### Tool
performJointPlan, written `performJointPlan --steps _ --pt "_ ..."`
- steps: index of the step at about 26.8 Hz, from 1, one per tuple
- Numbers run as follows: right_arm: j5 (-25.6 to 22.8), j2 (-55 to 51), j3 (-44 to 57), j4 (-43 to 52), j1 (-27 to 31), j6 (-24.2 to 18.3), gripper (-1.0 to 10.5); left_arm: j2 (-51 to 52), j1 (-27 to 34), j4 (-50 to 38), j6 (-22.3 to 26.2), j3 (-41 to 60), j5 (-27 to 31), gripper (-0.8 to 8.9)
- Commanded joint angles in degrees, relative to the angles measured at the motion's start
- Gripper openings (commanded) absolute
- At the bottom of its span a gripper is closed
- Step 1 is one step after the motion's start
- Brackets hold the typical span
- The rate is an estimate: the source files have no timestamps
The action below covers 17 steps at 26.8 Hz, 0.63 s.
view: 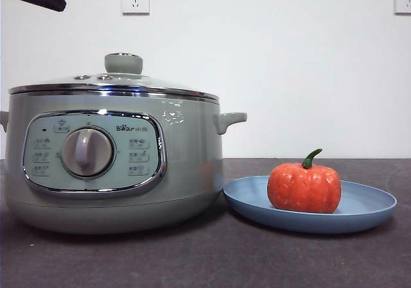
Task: Take the pumpkin out from the steamer,put the pumpkin in the blue plate,close the lid
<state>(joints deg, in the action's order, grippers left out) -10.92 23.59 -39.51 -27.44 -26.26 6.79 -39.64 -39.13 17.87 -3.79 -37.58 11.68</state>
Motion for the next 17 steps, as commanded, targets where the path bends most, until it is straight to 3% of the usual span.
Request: performJointPlan --steps 1,12,17 --pt "0.0 0.0 0.2 -0.1 -0.1 1.7 0.0 -0.1 -0.2 -0.4 -0.7 0.0 0.2 -0.04" --pt "0.0 0.1 0.2 -2.8 -0.1 1.7 0.0 -0.1 -0.2 -0.1 -1.4 0.0 0.0 -0.04" --pt "0.0 0.1 0.2 -3.1 -0.1 1.7 0.0 4.3 1.6 5.0 3.8 0.2 1.8 -0.04"
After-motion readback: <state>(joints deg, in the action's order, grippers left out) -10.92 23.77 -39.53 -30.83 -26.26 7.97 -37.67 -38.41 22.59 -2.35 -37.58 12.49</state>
